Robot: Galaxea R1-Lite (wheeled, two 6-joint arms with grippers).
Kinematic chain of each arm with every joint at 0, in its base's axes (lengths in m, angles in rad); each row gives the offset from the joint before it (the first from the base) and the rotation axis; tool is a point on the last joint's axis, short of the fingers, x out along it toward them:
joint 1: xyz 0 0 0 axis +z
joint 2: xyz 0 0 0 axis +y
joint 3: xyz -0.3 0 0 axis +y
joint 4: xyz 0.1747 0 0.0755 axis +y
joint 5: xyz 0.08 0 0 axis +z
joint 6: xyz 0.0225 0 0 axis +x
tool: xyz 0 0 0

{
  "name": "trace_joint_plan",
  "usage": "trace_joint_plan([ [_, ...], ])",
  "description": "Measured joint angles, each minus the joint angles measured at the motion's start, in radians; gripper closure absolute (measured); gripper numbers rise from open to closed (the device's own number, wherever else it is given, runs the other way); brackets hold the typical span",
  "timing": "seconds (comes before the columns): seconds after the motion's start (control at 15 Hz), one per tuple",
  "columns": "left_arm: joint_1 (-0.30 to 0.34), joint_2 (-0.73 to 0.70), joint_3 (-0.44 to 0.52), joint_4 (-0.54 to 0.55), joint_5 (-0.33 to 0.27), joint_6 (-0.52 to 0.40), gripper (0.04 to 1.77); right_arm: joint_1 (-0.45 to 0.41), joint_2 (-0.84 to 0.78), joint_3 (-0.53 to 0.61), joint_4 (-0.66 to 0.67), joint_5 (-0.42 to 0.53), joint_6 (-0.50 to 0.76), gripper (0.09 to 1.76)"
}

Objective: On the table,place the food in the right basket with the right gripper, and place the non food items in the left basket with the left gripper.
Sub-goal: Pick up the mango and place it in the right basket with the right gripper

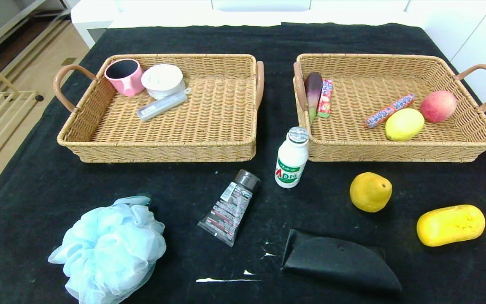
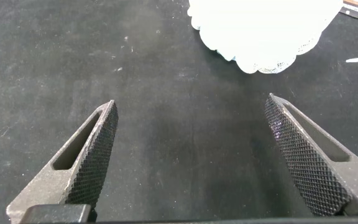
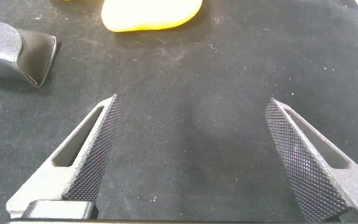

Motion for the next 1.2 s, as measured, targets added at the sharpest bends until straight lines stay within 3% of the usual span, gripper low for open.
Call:
trace_joint_plan([
  [0.93,0.0,0.0,0.0,0.0,0.0,0.0,0.09,0.0,0.0,0.0,0.0,0.0,0.0,0.14],
  [1.2,-0.105,0.243,-0.143,-0.004,-0.042,0.001,0.09,0.125,0.238,-0.08,-0.08,0.002,0.001,0.14],
])
